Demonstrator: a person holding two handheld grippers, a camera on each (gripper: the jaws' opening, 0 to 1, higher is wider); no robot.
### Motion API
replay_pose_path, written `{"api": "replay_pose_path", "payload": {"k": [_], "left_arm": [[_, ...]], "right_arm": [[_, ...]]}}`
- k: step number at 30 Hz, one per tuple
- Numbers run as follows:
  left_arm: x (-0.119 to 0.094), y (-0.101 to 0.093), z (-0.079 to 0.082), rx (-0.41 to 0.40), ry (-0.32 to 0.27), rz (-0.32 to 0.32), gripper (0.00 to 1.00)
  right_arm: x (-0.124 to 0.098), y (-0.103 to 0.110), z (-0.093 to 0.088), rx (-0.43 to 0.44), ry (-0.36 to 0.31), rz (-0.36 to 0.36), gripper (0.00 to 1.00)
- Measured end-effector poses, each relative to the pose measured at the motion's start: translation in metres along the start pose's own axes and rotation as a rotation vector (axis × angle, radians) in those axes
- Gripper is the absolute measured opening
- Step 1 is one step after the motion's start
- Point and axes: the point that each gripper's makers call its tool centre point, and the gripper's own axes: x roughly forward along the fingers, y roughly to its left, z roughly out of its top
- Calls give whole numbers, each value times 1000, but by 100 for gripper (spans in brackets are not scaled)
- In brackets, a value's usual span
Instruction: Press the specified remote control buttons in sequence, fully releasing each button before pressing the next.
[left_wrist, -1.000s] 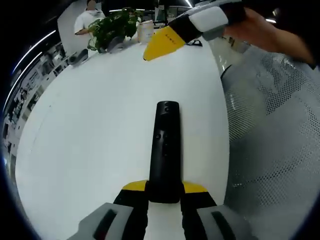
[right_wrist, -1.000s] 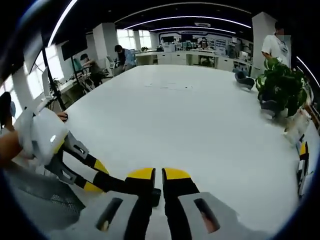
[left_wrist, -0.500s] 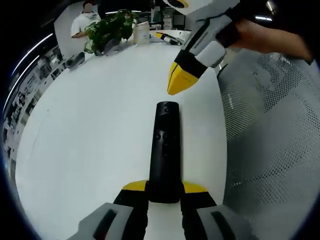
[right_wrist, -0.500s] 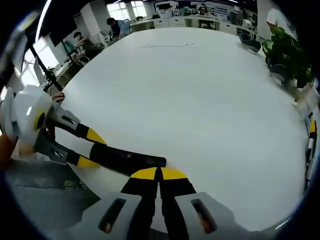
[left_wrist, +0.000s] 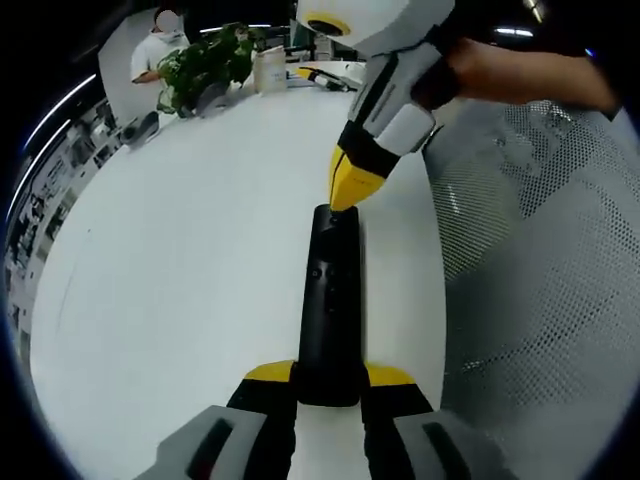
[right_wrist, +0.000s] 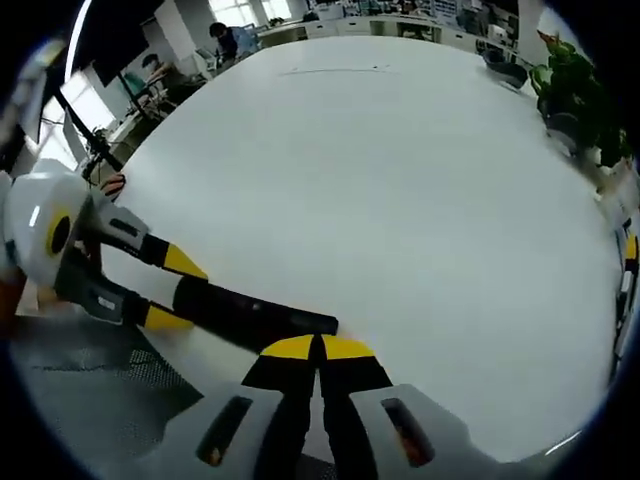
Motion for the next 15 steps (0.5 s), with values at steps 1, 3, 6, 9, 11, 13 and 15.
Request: {"api": "replay_pose_path", "payload": {"k": [1, 3, 6, 9, 11, 13, 15], "left_arm": [[0, 0, 0, -3, -1, 0, 24], [0, 0, 0, -10, -5, 0, 24], [0, 0, 0, -16, -9, 1, 24], [0, 0, 0, -17, -9, 0, 24], [0, 0, 0, -16, -7, -1, 24], [-1, 0, 0, -15, -7, 0, 24], [-1, 0, 0, -16, -9, -1, 24]], "right_arm": [[-1, 0, 1, -4, -3, -1, 0], [-1, 0, 1, -8, -7, -3, 0], [-1, 1, 1, -15, -18, -7, 0], [-2, 2, 1, -70, -33, -28, 0], [-1, 2, 1, -138, -33, -58, 0], [-1, 2, 1, -180, -24, -79, 0], [0, 4, 1, -216, -17, -96, 0]]}}
